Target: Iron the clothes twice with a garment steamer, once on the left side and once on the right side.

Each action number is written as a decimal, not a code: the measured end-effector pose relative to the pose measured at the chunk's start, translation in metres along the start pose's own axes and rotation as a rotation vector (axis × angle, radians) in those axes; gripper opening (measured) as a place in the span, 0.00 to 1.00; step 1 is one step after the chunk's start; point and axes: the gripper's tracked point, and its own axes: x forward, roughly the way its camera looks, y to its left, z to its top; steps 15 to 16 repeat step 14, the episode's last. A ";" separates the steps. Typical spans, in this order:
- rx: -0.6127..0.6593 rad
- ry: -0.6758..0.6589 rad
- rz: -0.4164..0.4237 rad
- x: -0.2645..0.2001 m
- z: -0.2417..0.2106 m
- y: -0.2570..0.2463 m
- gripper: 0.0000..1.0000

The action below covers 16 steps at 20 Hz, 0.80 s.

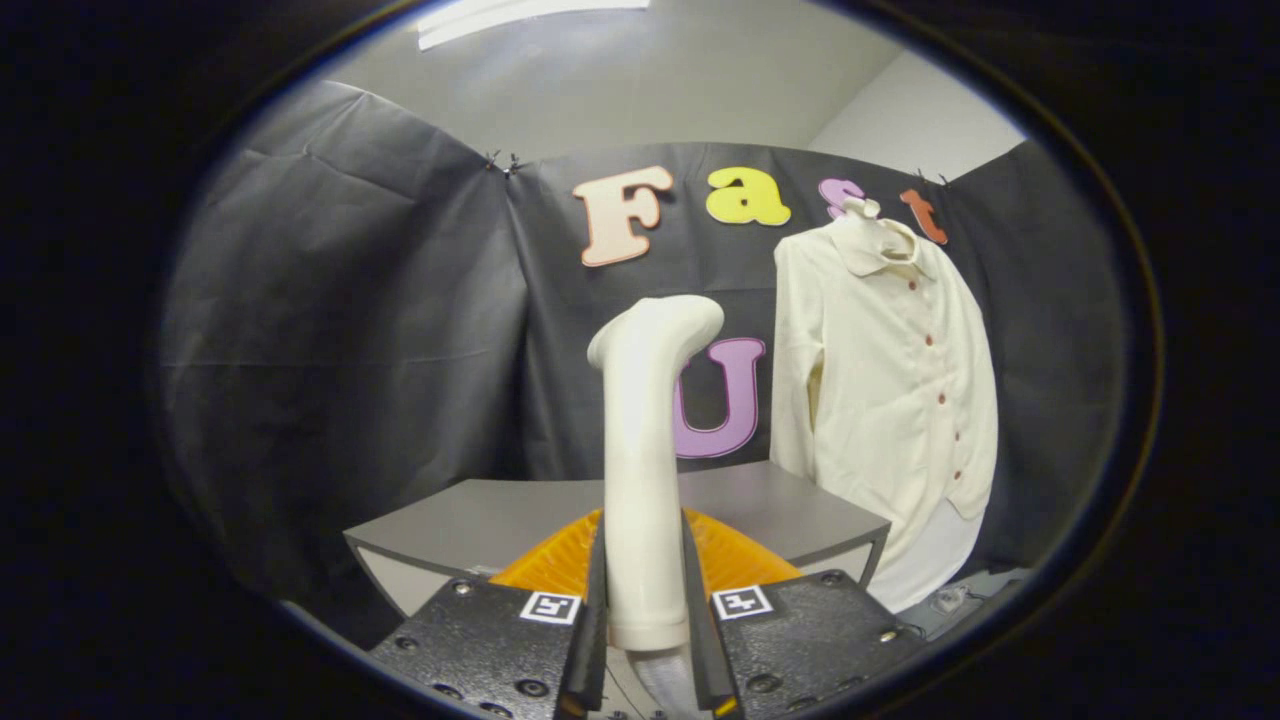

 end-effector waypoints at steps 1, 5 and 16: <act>0.007 -0.002 -0.003 0.007 -0.001 0.000 0.34; 0.025 0.013 -0.006 0.021 -0.009 -0.001 0.34; 0.011 0.044 -0.021 0.067 -0.019 -0.002 0.34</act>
